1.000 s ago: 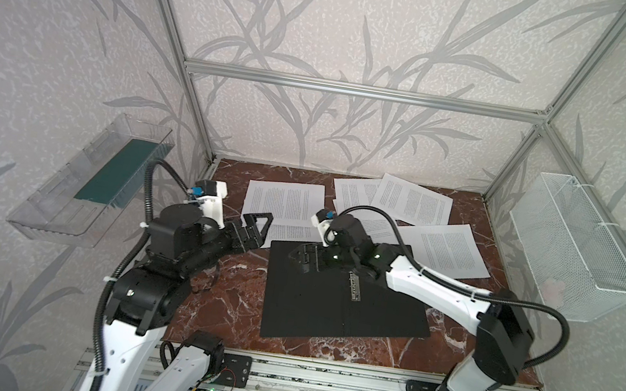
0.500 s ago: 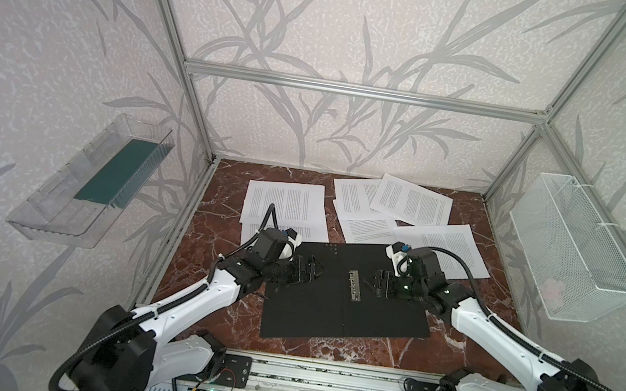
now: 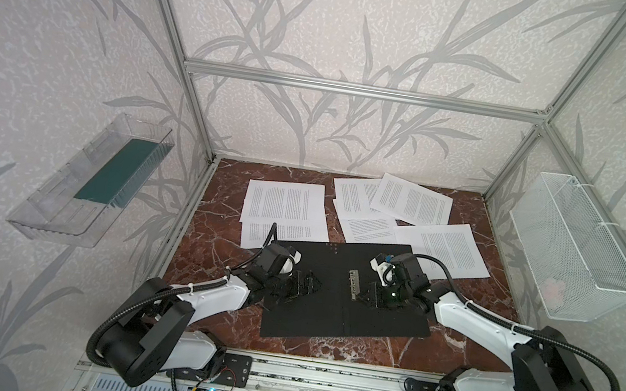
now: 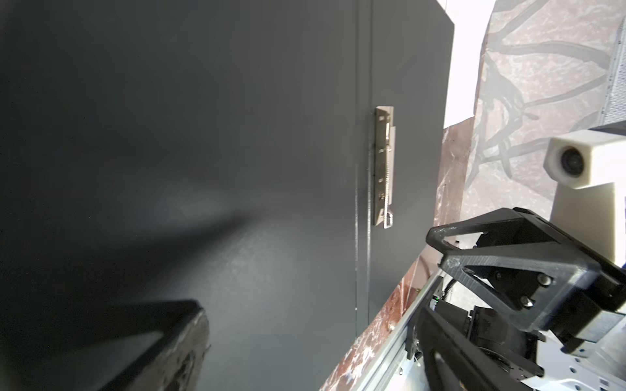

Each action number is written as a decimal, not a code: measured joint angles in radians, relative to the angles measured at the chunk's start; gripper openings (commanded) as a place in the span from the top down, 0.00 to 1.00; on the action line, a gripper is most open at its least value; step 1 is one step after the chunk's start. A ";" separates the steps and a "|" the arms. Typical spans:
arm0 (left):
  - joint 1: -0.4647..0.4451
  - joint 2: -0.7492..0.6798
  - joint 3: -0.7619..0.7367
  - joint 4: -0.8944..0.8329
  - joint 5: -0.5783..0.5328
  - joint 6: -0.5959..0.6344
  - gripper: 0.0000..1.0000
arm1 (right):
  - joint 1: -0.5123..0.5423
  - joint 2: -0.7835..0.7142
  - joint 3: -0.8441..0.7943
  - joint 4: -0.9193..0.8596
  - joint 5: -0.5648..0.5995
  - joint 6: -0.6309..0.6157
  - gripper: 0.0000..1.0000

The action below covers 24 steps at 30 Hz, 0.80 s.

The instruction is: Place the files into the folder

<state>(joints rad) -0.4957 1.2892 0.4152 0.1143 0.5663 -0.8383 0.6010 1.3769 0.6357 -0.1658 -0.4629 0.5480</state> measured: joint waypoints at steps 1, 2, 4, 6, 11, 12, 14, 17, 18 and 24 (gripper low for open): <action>0.000 -0.011 -0.003 -0.010 -0.015 0.007 0.03 | 0.005 0.008 0.001 0.002 0.000 0.000 0.68; 0.000 -0.024 -0.008 -0.019 -0.029 0.016 0.03 | 0.011 0.014 0.002 0.005 0.000 0.000 0.68; 0.000 -0.045 -0.021 -0.027 -0.053 0.027 0.03 | 0.020 0.021 0.004 0.008 0.000 0.000 0.69; 0.000 -0.056 -0.030 -0.025 -0.066 0.036 0.03 | 0.025 0.030 0.007 0.014 0.002 0.000 0.71; -0.002 -0.048 -0.045 0.018 -0.074 0.045 0.03 | 0.028 0.069 0.008 0.041 0.013 0.001 0.74; -0.002 -0.042 -0.048 0.036 -0.074 0.045 0.03 | 0.028 0.080 0.008 0.048 0.014 0.001 0.75; -0.002 -0.031 -0.052 0.065 -0.074 0.045 0.03 | 0.029 0.101 0.008 0.059 0.017 0.002 0.76; -0.002 -0.011 -0.058 0.112 -0.073 0.045 0.03 | 0.029 0.128 0.008 0.077 0.017 0.006 0.77; -0.002 -0.005 -0.059 0.125 -0.072 0.045 0.03 | 0.029 0.132 0.008 0.083 0.018 0.008 0.78; -0.002 0.003 -0.074 0.172 -0.074 0.045 0.03 | 0.029 0.139 0.013 0.095 0.045 0.020 0.80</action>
<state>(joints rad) -0.4980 1.2919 0.3416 0.2863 0.4927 -0.7937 0.6300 1.5158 0.6483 -0.0711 -0.4179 0.5678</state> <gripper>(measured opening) 0.965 0.205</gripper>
